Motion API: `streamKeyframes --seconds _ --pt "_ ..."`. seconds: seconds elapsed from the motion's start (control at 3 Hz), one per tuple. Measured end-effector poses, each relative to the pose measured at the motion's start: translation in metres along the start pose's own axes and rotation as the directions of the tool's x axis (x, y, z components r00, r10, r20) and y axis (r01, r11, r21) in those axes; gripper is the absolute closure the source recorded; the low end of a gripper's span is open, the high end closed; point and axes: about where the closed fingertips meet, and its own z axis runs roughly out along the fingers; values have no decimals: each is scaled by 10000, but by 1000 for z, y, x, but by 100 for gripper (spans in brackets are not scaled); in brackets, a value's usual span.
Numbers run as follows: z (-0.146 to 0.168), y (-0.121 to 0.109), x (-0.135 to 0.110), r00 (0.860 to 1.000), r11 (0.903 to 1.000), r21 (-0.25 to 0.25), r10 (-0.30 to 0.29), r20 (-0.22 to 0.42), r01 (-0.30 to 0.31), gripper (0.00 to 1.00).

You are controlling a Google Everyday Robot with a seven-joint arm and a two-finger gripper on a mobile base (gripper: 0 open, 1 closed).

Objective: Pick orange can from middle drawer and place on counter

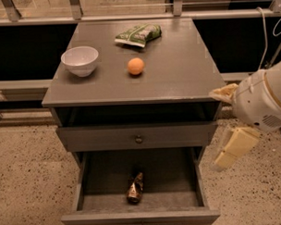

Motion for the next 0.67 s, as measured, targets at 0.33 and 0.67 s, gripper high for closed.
streamKeyframes --seconds 0.33,0.67 --pt "8 2 -2 9933 9960 -406 -830 -805 800 0" --pt "57 17 -6 9661 9692 -837 -2392 -972 2316 0"
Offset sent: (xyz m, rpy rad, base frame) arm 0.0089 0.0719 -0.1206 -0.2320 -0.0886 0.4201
